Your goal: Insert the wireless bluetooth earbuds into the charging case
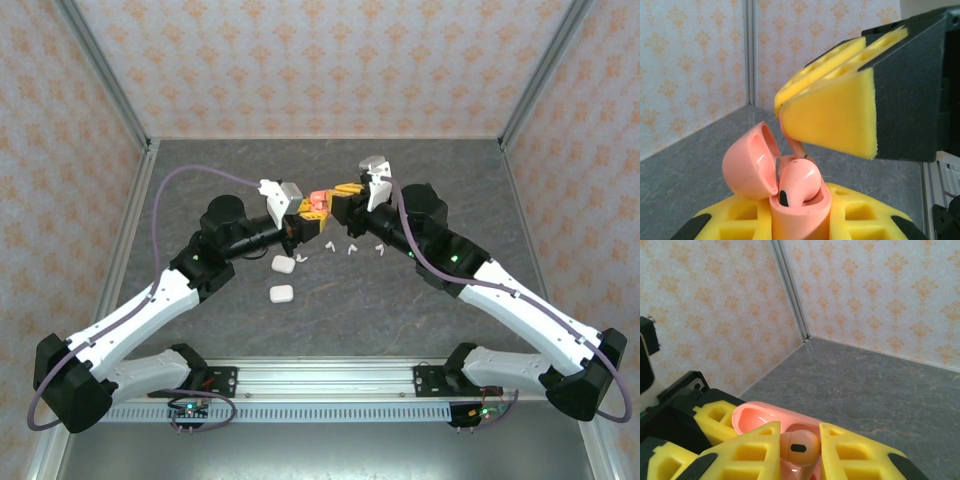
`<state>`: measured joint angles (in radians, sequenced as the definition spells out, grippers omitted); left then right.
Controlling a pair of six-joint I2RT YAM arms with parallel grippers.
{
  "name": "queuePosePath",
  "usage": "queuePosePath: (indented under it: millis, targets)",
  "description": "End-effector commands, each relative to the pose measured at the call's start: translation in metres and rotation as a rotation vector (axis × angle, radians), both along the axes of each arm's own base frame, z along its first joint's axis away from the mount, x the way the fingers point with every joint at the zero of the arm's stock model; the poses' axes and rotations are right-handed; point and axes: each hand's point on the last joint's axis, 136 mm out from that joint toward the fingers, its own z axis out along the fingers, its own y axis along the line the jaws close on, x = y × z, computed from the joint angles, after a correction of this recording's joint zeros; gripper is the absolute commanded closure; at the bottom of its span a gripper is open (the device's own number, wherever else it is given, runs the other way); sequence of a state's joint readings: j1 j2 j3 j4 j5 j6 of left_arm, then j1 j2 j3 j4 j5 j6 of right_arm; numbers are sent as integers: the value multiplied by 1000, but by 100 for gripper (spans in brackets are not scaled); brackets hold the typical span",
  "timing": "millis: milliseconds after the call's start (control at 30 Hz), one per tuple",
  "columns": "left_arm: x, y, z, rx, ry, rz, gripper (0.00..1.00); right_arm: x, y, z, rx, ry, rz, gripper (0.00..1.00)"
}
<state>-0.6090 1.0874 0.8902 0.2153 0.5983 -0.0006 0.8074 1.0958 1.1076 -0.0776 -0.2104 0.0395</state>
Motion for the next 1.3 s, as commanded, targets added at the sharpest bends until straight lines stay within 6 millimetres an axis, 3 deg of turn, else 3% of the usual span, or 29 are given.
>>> queuePosePath:
  millis: [0,167,467,667,900,1133,1233,1267]
  targets:
    - [-3,-1,34,-57,-78,-11,100,-3,-3,-11,-23,25,-8,80]
    - [-3,0,35,-58,-79,-6,100,-7,-2,-22,-26,71,7,79]
    - [-4,0,35,-57,-83,-6,100,-16,0,-15,43,121,46,72]
    - [-4,0,34,-56,-80,-8,100,-19,-7,9,137,118,49,57]
    - [-6,0,36,-72,-82,-14,100,-18,-32,47,282,111,39,38]
    - [-9,1,40,-97,-93,-21,100,-12,-45,47,318,153,68,14]
    - [-12,1,43,-103,-98,-31,100,-12,-40,43,356,203,143,0]
    - [-12,1,44,-105,-100,-33,100,-13,-37,41,358,214,174,1]
